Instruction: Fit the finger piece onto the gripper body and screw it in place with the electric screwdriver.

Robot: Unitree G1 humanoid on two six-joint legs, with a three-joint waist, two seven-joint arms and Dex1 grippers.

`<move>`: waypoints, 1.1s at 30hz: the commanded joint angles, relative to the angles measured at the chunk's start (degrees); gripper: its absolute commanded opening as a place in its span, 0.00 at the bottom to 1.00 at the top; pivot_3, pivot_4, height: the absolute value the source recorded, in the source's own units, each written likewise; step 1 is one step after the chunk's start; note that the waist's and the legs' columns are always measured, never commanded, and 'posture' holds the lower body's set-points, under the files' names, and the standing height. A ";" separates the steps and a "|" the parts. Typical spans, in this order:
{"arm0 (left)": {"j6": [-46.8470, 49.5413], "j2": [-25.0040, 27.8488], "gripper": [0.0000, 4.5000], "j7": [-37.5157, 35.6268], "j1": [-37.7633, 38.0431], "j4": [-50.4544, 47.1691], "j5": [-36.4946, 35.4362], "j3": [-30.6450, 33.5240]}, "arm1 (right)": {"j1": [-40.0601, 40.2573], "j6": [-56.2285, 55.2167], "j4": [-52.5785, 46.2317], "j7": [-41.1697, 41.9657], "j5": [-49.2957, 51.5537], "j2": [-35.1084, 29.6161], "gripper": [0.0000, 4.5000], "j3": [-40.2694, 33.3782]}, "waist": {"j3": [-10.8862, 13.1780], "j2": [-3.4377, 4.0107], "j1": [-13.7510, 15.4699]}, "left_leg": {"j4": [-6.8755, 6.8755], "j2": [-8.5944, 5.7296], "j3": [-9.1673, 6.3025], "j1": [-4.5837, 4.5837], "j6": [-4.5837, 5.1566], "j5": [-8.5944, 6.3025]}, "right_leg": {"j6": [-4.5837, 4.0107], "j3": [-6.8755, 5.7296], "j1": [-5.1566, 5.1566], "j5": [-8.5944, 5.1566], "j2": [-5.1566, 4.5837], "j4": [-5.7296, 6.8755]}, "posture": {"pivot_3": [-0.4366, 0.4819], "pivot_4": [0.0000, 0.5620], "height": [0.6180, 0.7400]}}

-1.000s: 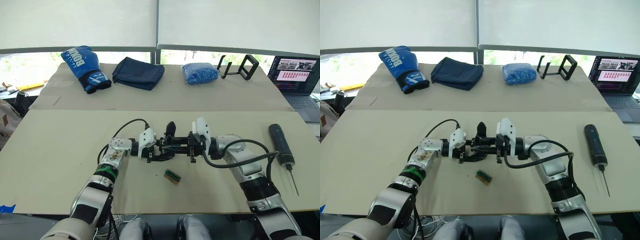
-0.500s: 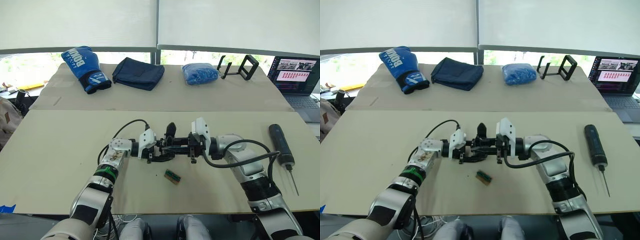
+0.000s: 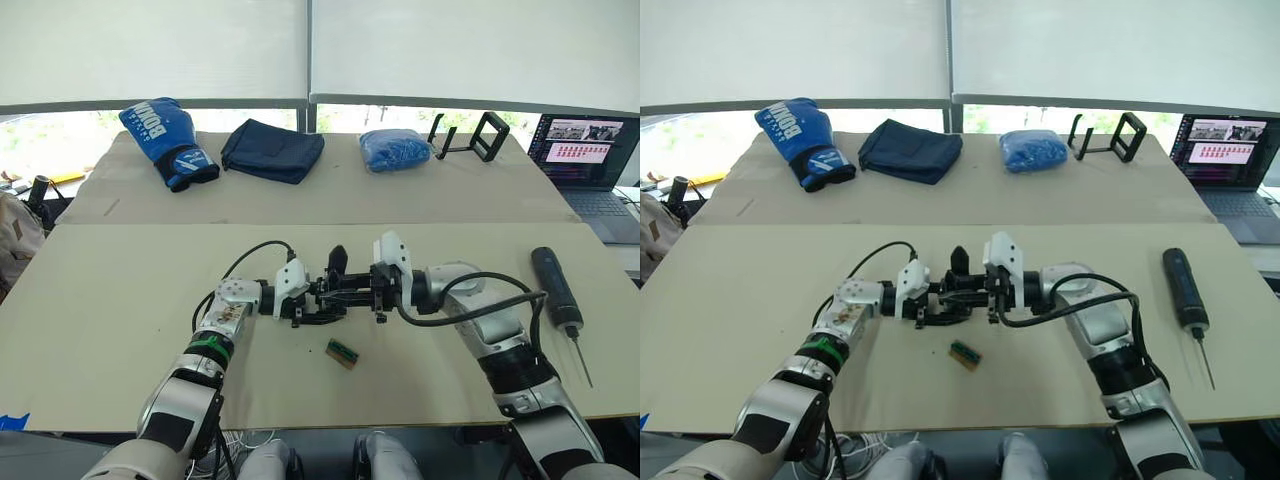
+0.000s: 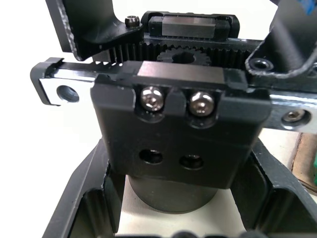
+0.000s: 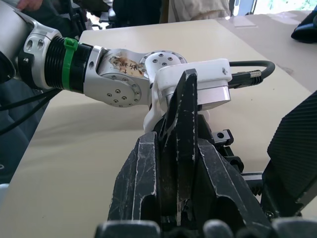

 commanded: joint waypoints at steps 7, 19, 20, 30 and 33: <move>2.04 0.09 0.52 -1.33 2.29 -1.61 0.25 -1.27 | 1.79 0.99 7.36 -1.96 -4.97 -0.84 0.10 3.31 | -0.39 -0.04 -0.19 | -0.09 0.02 0.01 0.16 -0.03 -0.01 | -0.01 0.02 0.05 -0.01 -0.04 0.00 | 0.48 0.27 1.00; 3.52 0.56 0.52 -1.34 3.70 -3.96 0.01 -1.42 | 2.04 -3.05 11.02 -1.31 -6.41 -1.04 0.10 4.08 | -0.75 -0.11 -0.32 | -0.30 0.02 0.05 0.28 -0.07 -0.02 | -0.03 -0.01 0.06 -0.01 -0.39 -0.02 | 0.48 0.27 1.00; 3.56 0.56 0.52 -1.29 3.70 -3.97 0.02 -1.41 | 1.95 -3.45 11.53 -1.11 -6.49 -1.14 0.10 4.07 | -0.80 -0.11 -0.32 | -0.36 0.02 0.07 0.33 -0.08 -0.02 | -0.03 0.00 0.07 -0.01 -0.39 -0.03 | 0.48 0.27 1.00; 3.68 0.86 0.52 -1.18 3.63 -3.77 0.09 -1.35 | -1.17 -0.14 11.53 0.02 -5.82 -1.18 0.10 4.50 | -0.87 -0.09 -0.29 | -0.69 -0.01 0.09 0.51 -0.16 0.03 | -0.08 -0.02 0.11 -0.01 -0.48 -0.08 | 0.48 0.27 1.00; 3.72 0.70 0.52 -1.00 3.47 -3.65 0.01 -1.34 | -1.68 -1.09 12.45 -0.35 -6.95 -1.13 0.10 5.30 | -0.87 -0.09 -0.34 | -0.73 -0.01 0.09 0.55 -0.18 0.04 | -0.10 -0.02 0.12 0.00 -0.49 -0.08 | 0.48 0.27 1.00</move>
